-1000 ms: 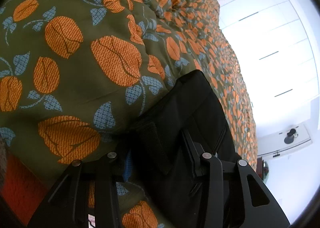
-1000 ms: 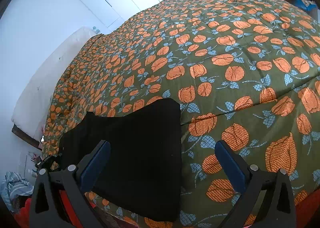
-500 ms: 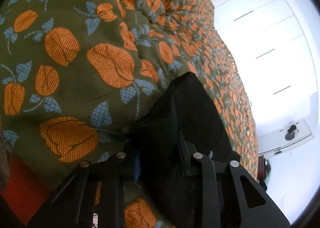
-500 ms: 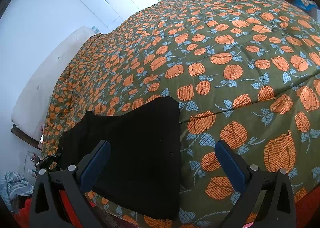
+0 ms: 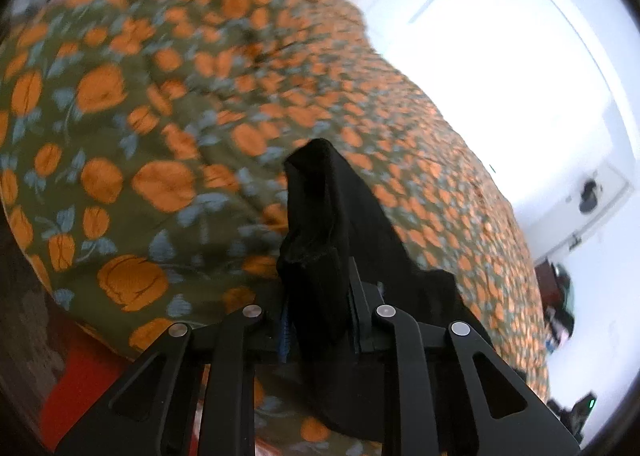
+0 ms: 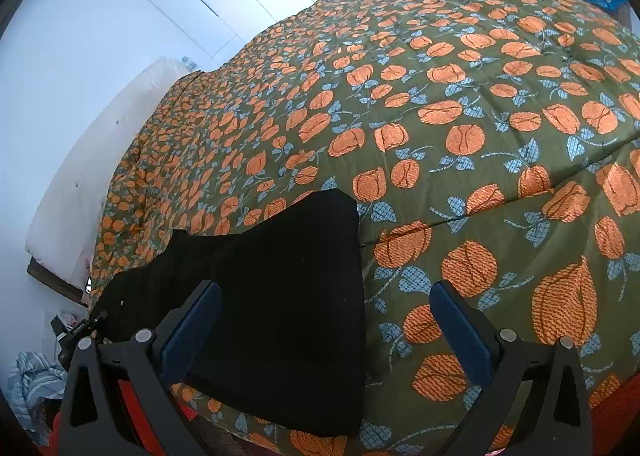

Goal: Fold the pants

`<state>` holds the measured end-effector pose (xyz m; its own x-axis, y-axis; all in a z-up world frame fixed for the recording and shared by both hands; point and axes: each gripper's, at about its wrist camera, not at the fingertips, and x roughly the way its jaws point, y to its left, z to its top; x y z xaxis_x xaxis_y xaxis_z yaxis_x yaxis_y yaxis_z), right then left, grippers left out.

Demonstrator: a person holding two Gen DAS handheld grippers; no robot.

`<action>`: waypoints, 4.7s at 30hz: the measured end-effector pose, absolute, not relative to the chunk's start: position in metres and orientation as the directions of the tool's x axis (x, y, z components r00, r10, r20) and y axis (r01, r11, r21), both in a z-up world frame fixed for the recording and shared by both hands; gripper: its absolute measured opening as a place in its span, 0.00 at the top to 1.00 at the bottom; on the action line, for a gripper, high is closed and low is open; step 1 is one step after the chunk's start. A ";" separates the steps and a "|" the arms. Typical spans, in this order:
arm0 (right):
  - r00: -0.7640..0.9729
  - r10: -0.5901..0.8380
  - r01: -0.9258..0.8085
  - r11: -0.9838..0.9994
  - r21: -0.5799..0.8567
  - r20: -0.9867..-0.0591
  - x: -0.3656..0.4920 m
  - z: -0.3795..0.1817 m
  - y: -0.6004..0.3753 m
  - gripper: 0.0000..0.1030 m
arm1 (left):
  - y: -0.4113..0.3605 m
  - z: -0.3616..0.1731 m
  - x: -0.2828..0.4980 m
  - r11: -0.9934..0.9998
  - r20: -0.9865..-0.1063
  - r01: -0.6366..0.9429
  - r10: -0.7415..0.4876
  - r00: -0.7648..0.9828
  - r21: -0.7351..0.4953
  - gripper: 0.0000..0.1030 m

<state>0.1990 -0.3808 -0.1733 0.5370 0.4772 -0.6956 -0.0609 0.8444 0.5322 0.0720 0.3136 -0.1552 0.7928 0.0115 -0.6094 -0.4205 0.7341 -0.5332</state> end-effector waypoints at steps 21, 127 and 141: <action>0.560 0.512 -0.060 0.809 0.585 -0.651 0.198 -0.167 -0.392 0.00 | -0.012 -0.167 0.130 0.934 -0.747 0.319 -0.096 0.658 0.161 0.78; 0.200 0.664 -0.245 0.745 0.620 -0.720 0.201 -0.185 -0.361 0.81 | 0.102 -0.148 0.121 0.994 -0.724 -0.017 -0.067 0.686 -0.108 0.23; 0.230 0.573 -0.294 0.811 0.505 -0.786 0.198 -0.174 -0.352 0.64 | 0.030 -0.155 0.122 0.981 -0.764 0.184 -0.160 0.625 -0.054 0.21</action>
